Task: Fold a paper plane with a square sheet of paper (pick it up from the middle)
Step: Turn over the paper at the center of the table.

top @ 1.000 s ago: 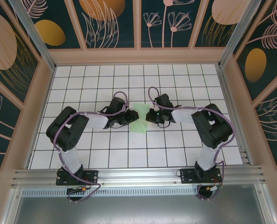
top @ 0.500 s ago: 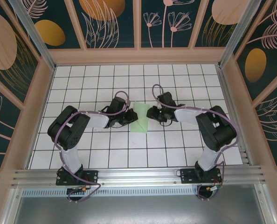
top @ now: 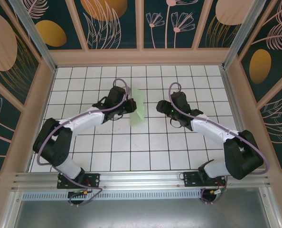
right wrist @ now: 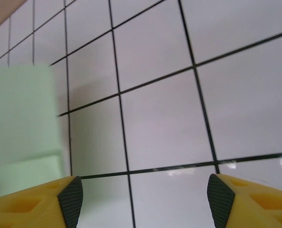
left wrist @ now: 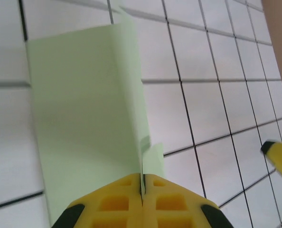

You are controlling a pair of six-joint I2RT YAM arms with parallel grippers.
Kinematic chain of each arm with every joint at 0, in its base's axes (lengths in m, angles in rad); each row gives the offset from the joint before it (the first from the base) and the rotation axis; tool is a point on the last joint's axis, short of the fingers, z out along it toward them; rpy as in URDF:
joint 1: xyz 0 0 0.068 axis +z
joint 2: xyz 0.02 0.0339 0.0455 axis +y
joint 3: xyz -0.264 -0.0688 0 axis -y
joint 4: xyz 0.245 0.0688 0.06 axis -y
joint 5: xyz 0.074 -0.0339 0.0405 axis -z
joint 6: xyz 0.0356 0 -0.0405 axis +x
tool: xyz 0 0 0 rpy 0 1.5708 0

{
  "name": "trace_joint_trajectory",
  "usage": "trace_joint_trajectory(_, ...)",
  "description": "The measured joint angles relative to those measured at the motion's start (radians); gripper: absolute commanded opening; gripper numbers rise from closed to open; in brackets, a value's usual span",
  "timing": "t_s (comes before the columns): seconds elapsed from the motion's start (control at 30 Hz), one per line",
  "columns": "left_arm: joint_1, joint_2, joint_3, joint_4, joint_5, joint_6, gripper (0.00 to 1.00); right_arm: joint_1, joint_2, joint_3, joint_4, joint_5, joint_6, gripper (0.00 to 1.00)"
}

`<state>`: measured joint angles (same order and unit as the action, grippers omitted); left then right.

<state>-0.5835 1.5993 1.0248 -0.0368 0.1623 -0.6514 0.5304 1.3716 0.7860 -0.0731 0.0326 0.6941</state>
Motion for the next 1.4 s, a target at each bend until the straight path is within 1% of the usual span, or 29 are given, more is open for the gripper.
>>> trace_joint_trajectory(0.1,0.000,-0.046,0.070,-0.103,-0.117,0.067,0.04,-0.001,-0.027,-0.022,-0.007,0.025,0.004,0.78)
trace_joint_trajectory(0.2,-0.009,-0.053,0.141,-0.203,-0.275,0.122,0.04,-0.001,-0.053,-0.042,-0.006,0.048,0.014,0.81)
trace_joint_trajectory(0.3,-0.027,-0.027,0.206,-0.296,-0.462,0.162,0.04,-0.002,-0.071,-0.064,-0.008,0.071,0.023,0.83)
trace_joint_trajectory(0.37,-0.040,0.012,0.243,-0.346,-0.582,0.178,0.04,-0.004,-0.078,-0.077,-0.011,0.084,0.027,0.85)
trace_joint_trajectory(0.47,-0.058,0.087,0.275,-0.402,-0.725,0.188,0.04,-0.014,-0.085,-0.090,-0.020,0.103,0.035,0.87)
trace_joint_trajectory(0.6,-0.084,0.211,0.307,-0.462,-0.863,0.192,0.04,-0.036,-0.095,-0.093,-0.039,0.122,0.051,0.88)
trace_joint_trajectory(0.7,-0.113,0.308,0.346,-0.498,-0.930,0.192,0.04,-0.063,-0.110,-0.101,-0.044,0.128,0.072,0.88)
trace_joint_trajectory(0.77,-0.143,0.358,0.365,-0.512,-0.956,0.191,0.04,-0.085,-0.119,-0.107,-0.048,0.128,0.080,0.88)
trace_joint_trajectory(0.83,-0.180,0.394,0.378,-0.518,-0.959,0.188,0.05,-0.103,-0.124,-0.112,-0.052,0.128,0.091,0.88)
trace_joint_trajectory(0.93,-0.231,0.419,0.380,-0.517,-0.935,0.179,0.06,-0.121,-0.129,-0.116,-0.061,0.128,0.101,0.88)
trace_joint_trajectory(1.03,-0.263,0.420,0.379,-0.505,-0.882,0.169,0.10,-0.133,-0.142,-0.119,-0.069,0.128,0.102,0.87)
trace_joint_trajectory(1.1,-0.267,0.420,0.372,-0.480,-0.845,0.167,0.11,-0.145,-0.151,-0.120,-0.081,0.128,0.101,0.87)
trace_joint_trajectory(1.27,-0.264,0.420,0.343,-0.432,-0.771,0.160,0.20,-0.169,-0.169,-0.120,-0.107,0.127,0.101,0.87)
trace_joint_trajectory(1.4,-0.265,0.420,0.326,-0.400,-0.712,0.160,0.28,-0.171,-0.174,-0.119,-0.118,0.126,0.101,0.87)
